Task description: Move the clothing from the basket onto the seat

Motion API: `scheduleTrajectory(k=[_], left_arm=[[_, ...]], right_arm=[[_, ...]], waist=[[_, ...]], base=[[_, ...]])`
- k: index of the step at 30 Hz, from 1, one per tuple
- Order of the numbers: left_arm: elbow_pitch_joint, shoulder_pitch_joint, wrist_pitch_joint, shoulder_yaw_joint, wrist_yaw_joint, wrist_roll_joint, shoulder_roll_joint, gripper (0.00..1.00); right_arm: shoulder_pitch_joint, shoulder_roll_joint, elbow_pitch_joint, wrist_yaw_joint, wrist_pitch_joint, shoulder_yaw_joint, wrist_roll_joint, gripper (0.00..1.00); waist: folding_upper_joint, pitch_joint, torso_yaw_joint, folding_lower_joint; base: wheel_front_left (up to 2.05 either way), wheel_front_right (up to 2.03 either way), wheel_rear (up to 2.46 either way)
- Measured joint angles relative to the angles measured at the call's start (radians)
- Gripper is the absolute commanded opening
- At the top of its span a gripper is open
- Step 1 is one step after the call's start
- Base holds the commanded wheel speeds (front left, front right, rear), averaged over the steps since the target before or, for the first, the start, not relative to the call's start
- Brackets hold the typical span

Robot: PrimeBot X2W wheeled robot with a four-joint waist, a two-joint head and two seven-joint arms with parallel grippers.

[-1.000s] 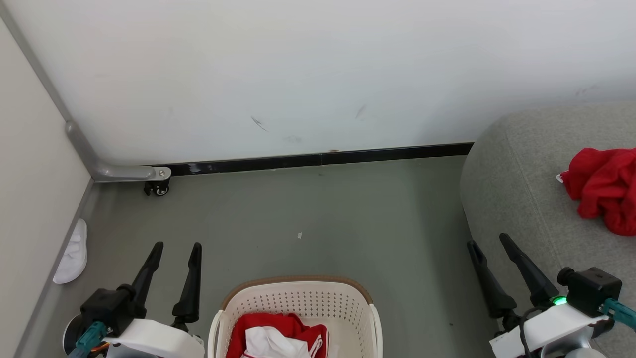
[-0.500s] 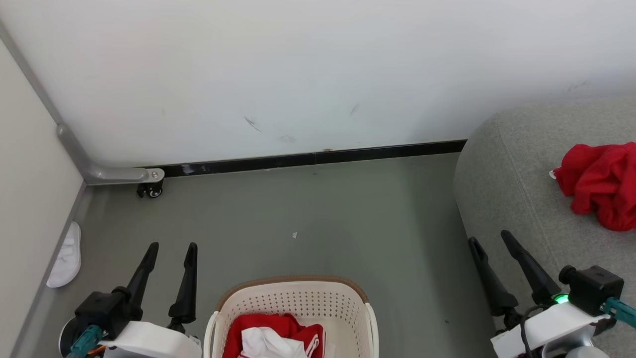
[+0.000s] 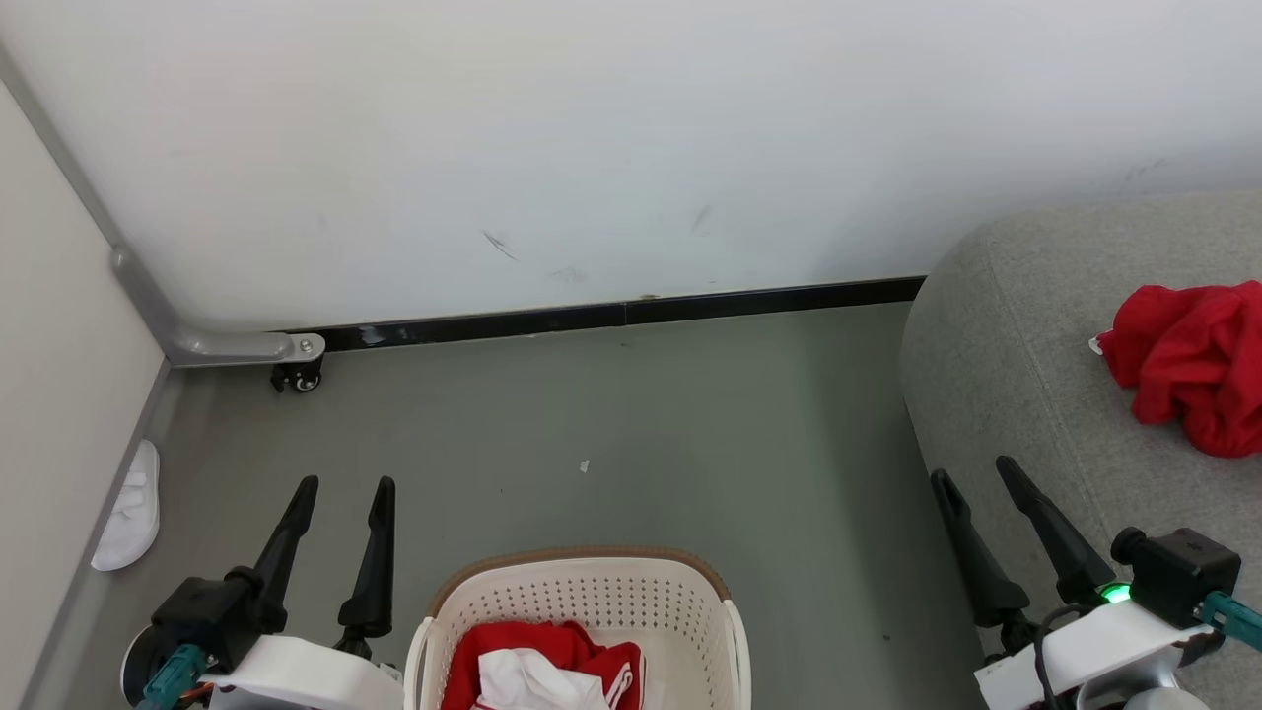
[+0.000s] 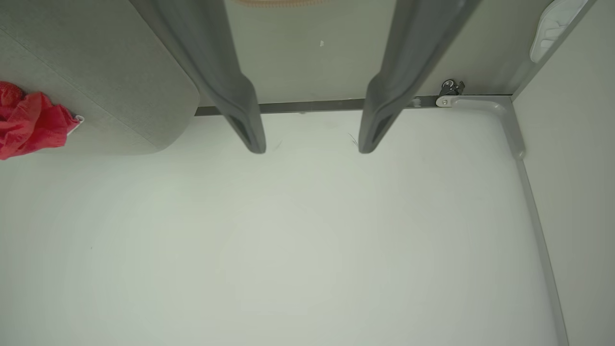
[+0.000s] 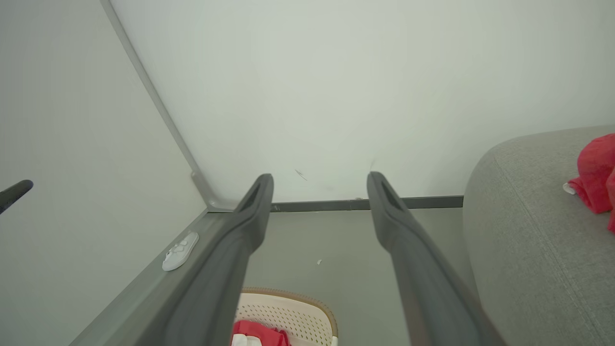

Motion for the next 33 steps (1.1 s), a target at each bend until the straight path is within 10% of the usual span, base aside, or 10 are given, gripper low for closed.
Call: scheduleTrajectory(k=[33], left_arm=[[0.029,0.017,0.000,0.022,-0.069,0.064,-0.029,1.00]], right_arm=[[-0.017,-0.016,-0.049,0.000,0.000,-0.025,-0.007,1.00]], waist=[[0.0000,0.070,-0.022,0.0000]], base=[[0.00,0.00,0.00]])
